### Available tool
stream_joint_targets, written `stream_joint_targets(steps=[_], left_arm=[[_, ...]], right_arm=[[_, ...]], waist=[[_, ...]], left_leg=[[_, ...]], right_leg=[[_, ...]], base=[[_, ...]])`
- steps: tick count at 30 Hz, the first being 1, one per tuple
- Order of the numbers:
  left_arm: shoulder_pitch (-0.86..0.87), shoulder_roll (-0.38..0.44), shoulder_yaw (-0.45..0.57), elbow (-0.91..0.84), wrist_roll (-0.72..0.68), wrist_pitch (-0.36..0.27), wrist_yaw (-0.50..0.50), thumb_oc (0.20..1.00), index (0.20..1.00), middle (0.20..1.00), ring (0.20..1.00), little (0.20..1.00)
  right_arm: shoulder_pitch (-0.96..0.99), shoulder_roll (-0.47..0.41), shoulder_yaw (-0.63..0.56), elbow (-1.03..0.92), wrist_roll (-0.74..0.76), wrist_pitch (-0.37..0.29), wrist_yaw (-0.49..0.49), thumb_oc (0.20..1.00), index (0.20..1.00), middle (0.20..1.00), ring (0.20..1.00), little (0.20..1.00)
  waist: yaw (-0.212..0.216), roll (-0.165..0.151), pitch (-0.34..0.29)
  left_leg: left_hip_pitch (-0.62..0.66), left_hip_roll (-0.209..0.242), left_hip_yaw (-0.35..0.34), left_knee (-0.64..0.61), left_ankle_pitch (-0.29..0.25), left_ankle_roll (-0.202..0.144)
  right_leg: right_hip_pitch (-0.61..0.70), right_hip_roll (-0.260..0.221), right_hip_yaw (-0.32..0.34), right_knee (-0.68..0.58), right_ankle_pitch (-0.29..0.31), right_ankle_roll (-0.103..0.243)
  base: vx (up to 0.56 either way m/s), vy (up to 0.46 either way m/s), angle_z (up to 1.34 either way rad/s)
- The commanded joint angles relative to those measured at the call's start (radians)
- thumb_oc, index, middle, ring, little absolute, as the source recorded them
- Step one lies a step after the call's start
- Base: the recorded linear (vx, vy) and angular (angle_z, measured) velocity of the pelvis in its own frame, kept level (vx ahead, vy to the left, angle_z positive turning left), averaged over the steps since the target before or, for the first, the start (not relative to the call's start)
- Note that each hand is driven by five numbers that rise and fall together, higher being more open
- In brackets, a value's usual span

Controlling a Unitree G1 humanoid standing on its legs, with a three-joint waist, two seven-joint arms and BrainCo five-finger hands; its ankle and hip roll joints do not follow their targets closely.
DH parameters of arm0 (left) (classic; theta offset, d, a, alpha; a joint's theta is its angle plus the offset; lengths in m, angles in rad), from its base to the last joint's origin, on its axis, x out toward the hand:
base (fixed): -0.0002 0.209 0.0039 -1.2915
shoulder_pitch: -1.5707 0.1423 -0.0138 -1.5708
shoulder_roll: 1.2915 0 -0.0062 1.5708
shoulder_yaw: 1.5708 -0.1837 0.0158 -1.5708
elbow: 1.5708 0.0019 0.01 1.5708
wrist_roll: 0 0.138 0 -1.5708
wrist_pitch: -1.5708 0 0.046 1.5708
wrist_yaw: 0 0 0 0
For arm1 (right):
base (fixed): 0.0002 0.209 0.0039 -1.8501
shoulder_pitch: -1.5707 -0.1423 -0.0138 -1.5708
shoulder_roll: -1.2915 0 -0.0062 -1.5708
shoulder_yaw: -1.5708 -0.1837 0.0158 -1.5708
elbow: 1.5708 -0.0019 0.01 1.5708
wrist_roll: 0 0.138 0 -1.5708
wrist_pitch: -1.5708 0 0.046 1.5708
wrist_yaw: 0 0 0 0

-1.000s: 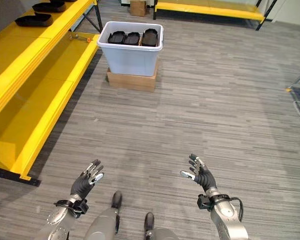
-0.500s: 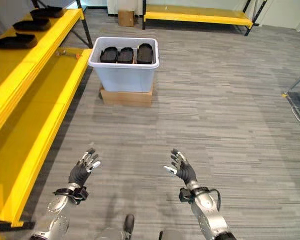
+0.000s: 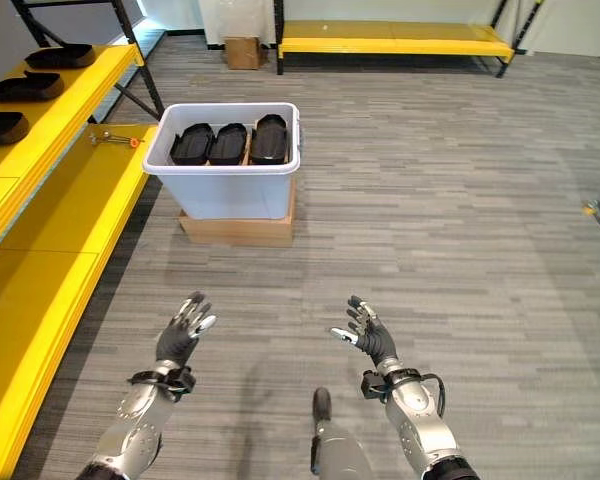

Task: Move parts from the plastic box to the shelf.

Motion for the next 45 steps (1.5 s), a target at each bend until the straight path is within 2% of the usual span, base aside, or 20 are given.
stream_joint_targets(steps=[1, 3, 5, 6, 8, 9, 11, 12, 13, 15, 17, 26, 30, 34, 36, 38, 39, 41, 43, 45], left_arm=[[-0.022, 0.047, 0.001, -0.028, 0.014, -0.044, 0.000, 1.000, 1.000, 1.000, 1.000, 1.000], [-0.037, 0.044, -0.005, -0.032, 0.010, -0.047, 0.007, 1.000, 1.000, 1.000, 1.000, 1.000], [-0.030, 0.043, -0.002, -0.046, 0.004, -0.043, 0.008, 1.000, 1.000, 1.000, 1.000, 1.000], [-0.025, 0.046, -0.003, -0.052, 0.012, -0.039, 0.012, 1.000, 1.000, 1.000, 1.000, 1.000], [-0.025, 0.048, -0.003, -0.054, 0.015, -0.037, 0.015, 1.000, 1.000, 1.000, 1.000, 1.000], [-0.028, 0.045, -0.007, -0.045, 0.017, -0.036, 0.016, 1.000, 1.000, 1.000, 1.000, 1.000], [-0.030, 0.042, -0.008, -0.037, 0.016, -0.036, 0.019, 1.000, 1.000, 1.000, 1.000, 1.000], [-0.031, 0.038, -0.012, -0.032, 0.011, -0.039, 0.019, 1.000, 1.000, 1.000, 1.000, 1.000], [-0.030, 0.038, -0.012, -0.024, 0.018, -0.041, 0.022, 1.000, 1.000, 1.000, 1.000, 1.000], [-0.018, 0.040, 0.001, -0.025, 0.030, -0.047, 0.031, 1.000, 1.000, 1.000, 1.000, 1.000], [-0.018, 0.039, 0.001, -0.022, 0.034, -0.046, 0.032, 1.000, 1.000, 1.000, 1.000, 1.000], [-0.068, 0.057, 0.004, -0.021, 0.045, -0.067, 0.065, 1.000, 1.000, 1.000, 1.000, 1.000], [-0.119, 0.077, 0.005, -0.012, 0.064, -0.079, 0.103, 1.000, 1.000, 1.000, 1.000, 1.000], [-0.125, 0.091, 0.007, -0.014, 0.077, -0.075, 0.112, 1.000, 1.000, 1.000, 1.000, 1.000], [-0.119, 0.091, 0.011, -0.017, 0.088, -0.071, 0.108, 1.000, 1.000, 1.000, 1.000, 1.000], [-0.113, 0.084, 0.008, -0.014, 0.091, -0.069, 0.097, 1.000, 1.000, 1.000, 1.000, 1.000], [-0.112, 0.081, 0.010, -0.018, 0.095, -0.070, 0.092, 1.000, 1.000, 1.000, 1.000, 1.000], [-0.114, 0.082, 0.011, -0.017, 0.096, -0.071, 0.090, 1.000, 1.000, 1.000, 1.000, 1.000], [-0.111, 0.069, 0.011, -0.005, 0.091, -0.071, 0.086, 1.000, 1.000, 1.000, 1.000, 1.000], [-0.109, 0.065, 0.012, -0.007, 0.088, -0.071, 0.084, 1.000, 1.000, 1.000, 1.000, 1.000]], right_arm=[[0.008, 0.004, -0.004, -0.058, -0.020, -0.052, -0.007, 1.000, 1.000, 1.000, 1.000, 1.000], [-0.003, -0.004, -0.003, -0.053, -0.016, -0.054, -0.014, 1.000, 1.000, 1.000, 1.000, 1.000], [-0.006, -0.014, -0.005, -0.053, -0.014, -0.058, -0.018, 1.000, 1.000, 1.000, 1.000, 1.000], [-0.002, -0.023, -0.011, -0.063, -0.009, -0.063, -0.022, 1.000, 1.000, 1.000, 1.000, 1.000], [0.001, -0.026, -0.020, -0.064, -0.012, -0.064, -0.029, 1.000, 1.000, 1.000, 1.000, 1.000], [-0.004, -0.026, -0.020, -0.057, -0.015, -0.065, -0.040, 1.000, 1.000, 1.000, 1.000, 1.000], [-0.008, -0.026, -0.020, -0.052, -0.015, -0.069, -0.047, 1.000, 1.000, 1.000, 1.000, 1.000], [-0.007, -0.021, -0.025, -0.045, -0.015, -0.076, -0.059, 1.000, 1.000, 1.000, 1.000, 1.000], [-0.006, -0.020, -0.026, -0.039, -0.019, -0.078, -0.064, 1.000, 1.000, 1.000, 1.000, 1.000], [0.005, -0.018, -0.028, -0.025, -0.034, -0.085, -0.077, 1.000, 1.000, 1.000, 1.000, 1.000], [0.008, -0.018, -0.027, -0.021, -0.041, -0.087, -0.076, 1.000, 1.000, 1.000, 1.000, 1.000], [-0.037, 0.035, -0.024, -0.016, -0.071, -0.087, -0.110, 1.000, 1.000, 1.000, 1.000, 1.000], [-0.085, 0.073, 0.008, 0.011, -0.042, -0.081, -0.101, 1.000, 1.000, 1.000, 1.000, 1.000], [-0.082, 0.078, 0.021, -0.005, -0.055, -0.073, -0.092, 1.000, 1.000, 1.000, 1.000, 1.000], [-0.072, 0.083, 0.021, -0.009, -0.059, -0.068, -0.087, 1.000, 1.000, 1.000, 1.000, 1.000], [-0.067, 0.083, 0.028, -0.012, -0.056, -0.066, -0.079, 1.000, 1.000, 1.000, 1.000, 1.000], [-0.068, 0.083, 0.027, -0.020, -0.054, -0.067, -0.077, 1.000, 1.000, 1.000, 1.000, 1.000], [-0.069, 0.082, 0.029, -0.019, -0.053, -0.068, -0.077, 1.000, 1.000, 1.000, 1.000, 1.000], [-0.082, 0.080, 0.033, -0.004, -0.065, -0.069, -0.083, 1.000, 1.000, 1.000, 1.000, 1.000], [-0.089, 0.079, 0.034, -0.001, -0.069, -0.069, -0.085, 1.000, 1.000, 1.000, 1.000, 1.000]], waist=[[-0.006, -0.030, -0.041], [-0.006, -0.024, -0.038], [0.013, -0.047, -0.017], [0.046, -0.082, 0.031], [0.059, -0.093, 0.049], [0.077, -0.102, 0.063], [0.080, -0.112, 0.069], [0.089, -0.114, 0.073], [0.095, -0.111, 0.073], [0.129, -0.074, 0.067], [0.134, -0.069, 0.069], [0.146, -0.083, 0.019], [0.151, -0.099, 0.010], [0.131, -0.074, 0.033], [0.120, -0.054, 0.042], [0.096, -0.038, 0.049], [0.085, -0.035, 0.057], [0.082, -0.037, 0.061], [0.072, -0.050, 0.060], [0.069, -0.051, 0.063]], left_leg=[[-0.043, -0.054, 0.003, -0.021, 0.039, 0.040], [-0.067, -0.045, -0.002, 0.043, 0.088, 0.025], [-0.181, -0.058, 0.015, 0.343, 0.220, 0.013], [-0.311, -0.128, 0.009, 0.567, 0.245, 0.014], [-0.394, -0.145, 0.036, 0.585, 0.198, 0.025], [-0.465, -0.159, 0.071, 0.543, 0.155, 0.039], [-0.509, -0.131, 0.107, 0.483, 0.145, 0.045], [-0.542, -0.059, 0.166, 0.303, 0.159, 0.038], [-0.545, -0.049, 0.162, 0.228, 0.171, 0.035], [-0.530, -0.004, 0.082, -0.087, 0.320, -0.001], [-0.513, -0.003, 0.067, -0.128, 0.340, -0.009], [-0.504, -0.069, 0.119, -0.054, 0.259, 0.037], [-0.514, -0.136, 0.141, 0.011, 0.175, 0.091], [-0.442, -0.154, 0.153, -0.008, 0.153, 0.129], [-0.394, -0.160, 0.148, -0.038, 0.143, 0.142], [-0.345, -0.164, 0.133, -0.071, 0.146, 0.150], [-0.316, -0.169, 0.140, -0.081, 0.135, 0.147], [-0.297, -0.169, 0.143, -0.088, 0.126, 0.144], [-0.252, -0.178, 0.151, -0.114, 0.108, 0.132], [-0.236, -0.175, 0.149, -0.121, 0.104, 0.127]], right_leg=[[0.036, -0.045, 0.020, -0.040, 0.040, 0.149], [0.047, -0.027, 0.021, -0.042, 0.022, 0.133], [0.126, -0.013, 0.035, -0.058, -0.021, 0.092], [0.184, -0.030, 0.047, -0.072, -0.036, 0.071], [0.204, -0.041, 0.048, -0.077, -0.040, 0.073], [0.230, -0.045, 0.053, -0.091, -0.039, 0.079], [0.253, -0.052, 0.054, -0.110, -0.037, 0.085], [0.281, -0.050, 0.059, -0.119, -0.058, 0.093], [0.289, -0.041, 0.068, -0.121, -0.066, 0.094], [0.360, -0.013, 0.100, -0.134, -0.112, 0.104], [0.385, -0.012, 0.107, -0.143, -0.125, 0.108], [0.412, -0.110, 0.132, -0.116, -0.163, 0.154], [0.341, -0.165, 0.152, 0.038, -0.087, 0.197], [0.233, -0.171, 0.140, 0.253, 0.051, 0.201], [0.198, -0.157, 0.115, 0.309, 0.043, 0.195], [0.134, -0.075, 0.139, 0.341, -0.009, 0.178], [0.096, -0.053, 0.098, 0.278, -0.068, 0.161], [0.097, -0.060, 0.065, 0.223, -0.081, 0.154], [0.078, -0.081, 0.018, 0.037, -0.035, 0.163], [0.074, -0.086, 0.017, 0.000, -0.012, 0.170]], base=[[0.29, -0.208, 0.17], [0.19, -0.139, 0.22], [0.25, -0.240, 0.09], [0.13, -0.189, 0.02], [0.10, -0.121, -0.01], [0.15, -0.087, 0.10], [0.16, -0.005, 0.04], [0.21, 0.073, -0.03], [0.32, 0.138, 0.04], [0.35, 0.196, -0.28], [0.23, 0.143, -0.64], [0.16, 0.191, -0.21], [0.12, 0.285, 0.13], [0.08, 0.236, -0.05], [0.14, 0.209, -0.13], [0.20, 0.145, -0.26], [0.16, 0.088, -0.25], [0.13, 0.017, -0.17], [0.21, -0.047, 0.01], [0.16, -0.057, -0.17]])
